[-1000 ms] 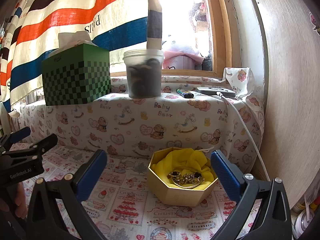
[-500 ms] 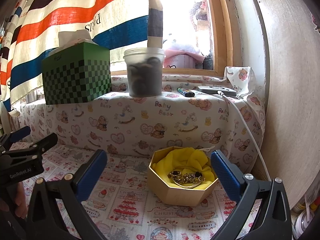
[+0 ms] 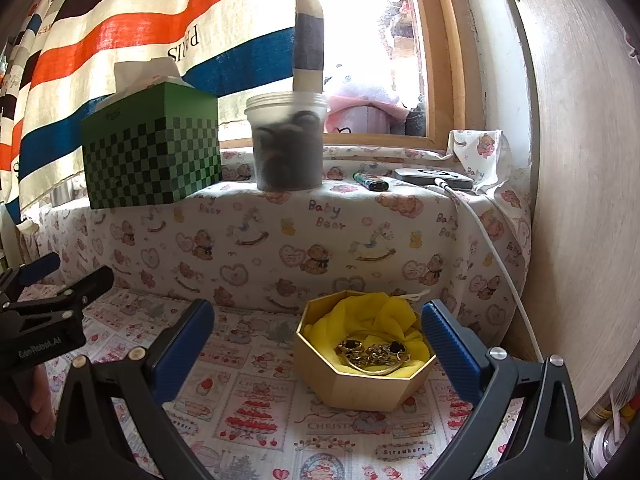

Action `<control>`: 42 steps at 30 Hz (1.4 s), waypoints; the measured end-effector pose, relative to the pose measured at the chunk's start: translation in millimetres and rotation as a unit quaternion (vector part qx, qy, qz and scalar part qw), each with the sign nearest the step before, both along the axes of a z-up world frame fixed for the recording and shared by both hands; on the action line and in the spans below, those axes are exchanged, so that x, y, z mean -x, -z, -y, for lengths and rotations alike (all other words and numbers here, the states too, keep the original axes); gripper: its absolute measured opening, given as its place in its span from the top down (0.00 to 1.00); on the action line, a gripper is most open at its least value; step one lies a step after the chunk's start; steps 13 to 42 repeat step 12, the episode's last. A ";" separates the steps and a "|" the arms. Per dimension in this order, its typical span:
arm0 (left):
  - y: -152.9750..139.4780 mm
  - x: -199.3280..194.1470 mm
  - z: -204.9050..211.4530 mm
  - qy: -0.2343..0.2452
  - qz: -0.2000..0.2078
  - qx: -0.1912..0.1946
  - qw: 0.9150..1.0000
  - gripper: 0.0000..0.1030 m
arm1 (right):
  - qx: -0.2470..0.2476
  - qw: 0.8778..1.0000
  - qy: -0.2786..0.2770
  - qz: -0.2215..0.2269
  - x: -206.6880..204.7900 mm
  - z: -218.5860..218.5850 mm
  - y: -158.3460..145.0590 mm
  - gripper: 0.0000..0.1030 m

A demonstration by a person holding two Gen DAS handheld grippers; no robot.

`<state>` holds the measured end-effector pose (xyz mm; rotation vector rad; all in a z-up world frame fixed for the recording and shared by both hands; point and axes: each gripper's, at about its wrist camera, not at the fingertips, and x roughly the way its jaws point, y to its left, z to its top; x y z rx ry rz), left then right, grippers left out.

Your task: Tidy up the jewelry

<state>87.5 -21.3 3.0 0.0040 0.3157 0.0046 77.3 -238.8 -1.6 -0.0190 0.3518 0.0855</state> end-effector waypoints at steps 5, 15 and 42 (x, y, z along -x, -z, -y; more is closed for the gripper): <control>0.0 -0.4 0.8 0.002 -0.001 -0.002 1.000 0.00 | 0.001 1.000 0.000 0.000 -0.2 -0.2 -0.2 0.00; -0.8 1.0 1.1 -0.002 0.001 -0.001 1.000 0.00 | 0.001 1.000 -0.001 0.000 -0.9 -0.5 -0.3 0.00; -0.8 1.0 1.1 -0.002 0.001 -0.001 1.000 0.00 | 0.001 1.000 -0.001 0.000 -0.9 -0.5 -0.3 0.00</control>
